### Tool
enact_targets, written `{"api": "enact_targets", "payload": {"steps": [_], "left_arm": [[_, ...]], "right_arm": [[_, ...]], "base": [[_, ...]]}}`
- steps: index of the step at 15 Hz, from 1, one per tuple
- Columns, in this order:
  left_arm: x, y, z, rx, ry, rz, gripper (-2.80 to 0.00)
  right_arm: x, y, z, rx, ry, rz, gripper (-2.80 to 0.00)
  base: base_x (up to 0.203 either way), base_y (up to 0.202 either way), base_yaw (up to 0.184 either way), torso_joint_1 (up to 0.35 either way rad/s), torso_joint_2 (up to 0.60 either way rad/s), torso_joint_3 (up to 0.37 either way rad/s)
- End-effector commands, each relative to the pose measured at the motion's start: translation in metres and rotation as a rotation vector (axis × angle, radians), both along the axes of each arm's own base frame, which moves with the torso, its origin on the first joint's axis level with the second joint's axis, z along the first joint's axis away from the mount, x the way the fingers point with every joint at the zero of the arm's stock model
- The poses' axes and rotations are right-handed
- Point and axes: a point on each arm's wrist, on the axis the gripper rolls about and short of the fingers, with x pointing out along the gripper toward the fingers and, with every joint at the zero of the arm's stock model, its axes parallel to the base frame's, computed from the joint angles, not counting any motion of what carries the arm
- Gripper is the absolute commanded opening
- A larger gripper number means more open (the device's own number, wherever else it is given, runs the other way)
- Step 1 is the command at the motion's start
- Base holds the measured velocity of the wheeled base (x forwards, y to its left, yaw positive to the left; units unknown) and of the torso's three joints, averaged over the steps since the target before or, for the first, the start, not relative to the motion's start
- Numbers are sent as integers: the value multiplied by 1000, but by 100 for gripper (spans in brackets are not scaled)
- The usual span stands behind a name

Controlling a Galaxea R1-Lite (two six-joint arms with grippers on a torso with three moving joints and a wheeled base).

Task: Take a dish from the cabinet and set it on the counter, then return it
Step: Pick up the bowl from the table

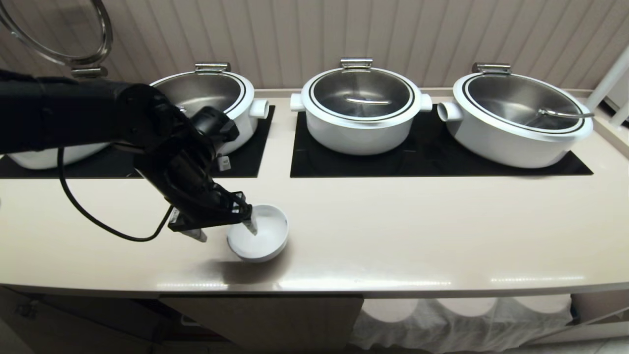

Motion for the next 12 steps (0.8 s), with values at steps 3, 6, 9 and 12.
{"api": "enact_targets", "payload": {"steps": [3, 6, 9, 12], "left_arm": [[7, -2, -13, 19, 40, -1, 0], [11, -1, -19, 39, 51, 7, 0], [13, -1, -24, 45, 63, 11, 0], [17, -3, -27, 42, 54, 9, 0]], "right_arm": [[0, 0, 0, -1, 0, 1, -280], [0, 0, 0, 1, 0, 1, -280], [0, 0, 0, 1, 0, 0, -280], [0, 0, 0, 1, 0, 0, -280]], "base": [[0, 0, 0, 0, 0, 0], [0, 0, 0, 0, 0, 0], [0, 0, 0, 0, 0, 0], [0, 0, 0, 0, 0, 0]]}}
